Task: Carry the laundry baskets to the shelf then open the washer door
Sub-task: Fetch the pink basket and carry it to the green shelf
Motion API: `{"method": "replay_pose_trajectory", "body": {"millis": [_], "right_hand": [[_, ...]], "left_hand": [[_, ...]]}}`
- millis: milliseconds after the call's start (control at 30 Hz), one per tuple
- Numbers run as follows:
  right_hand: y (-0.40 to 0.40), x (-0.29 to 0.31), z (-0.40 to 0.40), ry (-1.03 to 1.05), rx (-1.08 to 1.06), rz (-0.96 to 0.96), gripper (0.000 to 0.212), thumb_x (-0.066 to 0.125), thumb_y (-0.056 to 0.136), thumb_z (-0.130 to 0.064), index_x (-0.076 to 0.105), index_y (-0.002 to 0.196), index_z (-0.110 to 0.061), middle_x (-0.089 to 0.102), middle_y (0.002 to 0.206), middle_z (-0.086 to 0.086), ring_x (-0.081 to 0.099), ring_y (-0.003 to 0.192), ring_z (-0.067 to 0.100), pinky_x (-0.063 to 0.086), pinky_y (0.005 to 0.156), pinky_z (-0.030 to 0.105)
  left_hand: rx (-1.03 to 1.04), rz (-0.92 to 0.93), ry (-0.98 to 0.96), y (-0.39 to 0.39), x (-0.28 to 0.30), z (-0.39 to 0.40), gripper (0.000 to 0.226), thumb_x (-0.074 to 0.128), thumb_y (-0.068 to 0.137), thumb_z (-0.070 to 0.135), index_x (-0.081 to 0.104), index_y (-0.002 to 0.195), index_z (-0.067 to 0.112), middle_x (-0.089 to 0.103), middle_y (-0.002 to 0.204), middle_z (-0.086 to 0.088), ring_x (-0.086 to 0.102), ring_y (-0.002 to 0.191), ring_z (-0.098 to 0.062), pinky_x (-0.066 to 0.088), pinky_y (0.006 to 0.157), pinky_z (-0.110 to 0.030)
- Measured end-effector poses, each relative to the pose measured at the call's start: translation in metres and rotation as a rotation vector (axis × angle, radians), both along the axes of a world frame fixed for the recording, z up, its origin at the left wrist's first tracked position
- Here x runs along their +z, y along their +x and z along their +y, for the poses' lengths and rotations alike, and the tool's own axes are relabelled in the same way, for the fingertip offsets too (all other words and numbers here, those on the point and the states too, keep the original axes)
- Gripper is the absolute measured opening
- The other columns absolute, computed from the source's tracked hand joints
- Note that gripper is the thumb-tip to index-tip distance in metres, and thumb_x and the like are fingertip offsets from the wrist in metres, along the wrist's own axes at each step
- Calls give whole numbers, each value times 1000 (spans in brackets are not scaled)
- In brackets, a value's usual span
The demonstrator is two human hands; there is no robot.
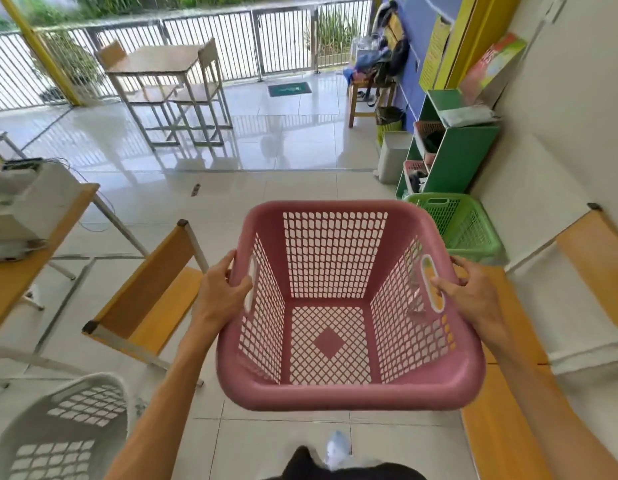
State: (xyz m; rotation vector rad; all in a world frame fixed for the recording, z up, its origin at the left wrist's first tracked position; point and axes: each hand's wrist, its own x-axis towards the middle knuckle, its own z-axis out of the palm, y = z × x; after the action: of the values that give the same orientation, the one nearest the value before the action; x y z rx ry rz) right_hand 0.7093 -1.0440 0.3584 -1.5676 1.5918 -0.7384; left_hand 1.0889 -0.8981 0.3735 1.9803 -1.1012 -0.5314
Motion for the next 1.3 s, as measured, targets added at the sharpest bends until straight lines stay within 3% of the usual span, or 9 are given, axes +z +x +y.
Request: {"method": "replay_pose_trajectory", "body": {"millis": [167,233,367,467,600,800,1000,1133,1300], "right_hand": [[20,-4,-96,8,-92,48,62,74,84,-24,51,141,-18,73,98,9,60,48,-6,41,41,7],[26,-7,-134,9,-126,79,61,74,84,-26,51,140,-20,73,100,11,60,52,-3,42,44,13],[36,-17,-211,39,-230,98,63,78,81,-28,53,139,-20,71,98,12,64,63,14,47,58,23],[38,-21,-260,49,-346,80,63,79,78,-29,55,135,-20,72,106,13,68,74,24,51,69,28],[44,-18,-319,73,-504,29,60,76,78,-32,57,133,-21,71,102,2,68,68,11,51,57,26],[27,-30,-364,113,-757,-2,49,74,78,-36,66,123,-21,74,103,3,69,73,13,49,57,25],[-8,-60,-400,113,-1014,-67,35,70,77,-32,66,110,-22,74,98,1,70,85,22,58,77,41],[-39,-73,-443,109,-1135,-124,36,71,83,-23,64,117,-16,70,98,2,65,77,15,52,70,31],[-81,-87,-508,220,-1209,-149,41,70,85,-23,60,123,-13,65,100,3,63,82,22,48,63,29]], "left_hand": [[-48,-43,20,23,-5,-119,59,68,87,11,50,143,12,64,100,-2,62,80,-15,49,72,-18],[-74,-59,20,32,-11,-173,59,68,87,10,50,143,11,62,99,-1,60,77,-13,41,65,-10],[-166,-37,35,51,-23,-288,59,68,88,12,49,144,12,63,98,-1,57,70,2,41,57,-5],[-279,-51,78,61,-22,-377,60,68,89,14,47,146,13,65,103,-5,58,72,-5,41,63,-10],[-454,-87,157,68,-15,-499,68,66,87,12,41,150,16,63,118,-10,60,87,-19,47,77,-27],[-748,-189,248,36,-21,-657,82,66,77,15,35,153,21,61,118,-13,65,94,-28,57,83,-43],[-1022,-289,231,-55,-37,-796,79,62,78,11,35,152,18,61,118,-10,65,93,-28,56,80,-40],[-1149,-373,200,-121,-50,-888,80,60,75,16,34,151,17,58,124,-19,62,106,-37,54,88,-47],[-1271,-442,216,-193,-76,-994,81,53,72,26,27,148,29,61,110,-12,65,92,-34,59,79,-53]]}}
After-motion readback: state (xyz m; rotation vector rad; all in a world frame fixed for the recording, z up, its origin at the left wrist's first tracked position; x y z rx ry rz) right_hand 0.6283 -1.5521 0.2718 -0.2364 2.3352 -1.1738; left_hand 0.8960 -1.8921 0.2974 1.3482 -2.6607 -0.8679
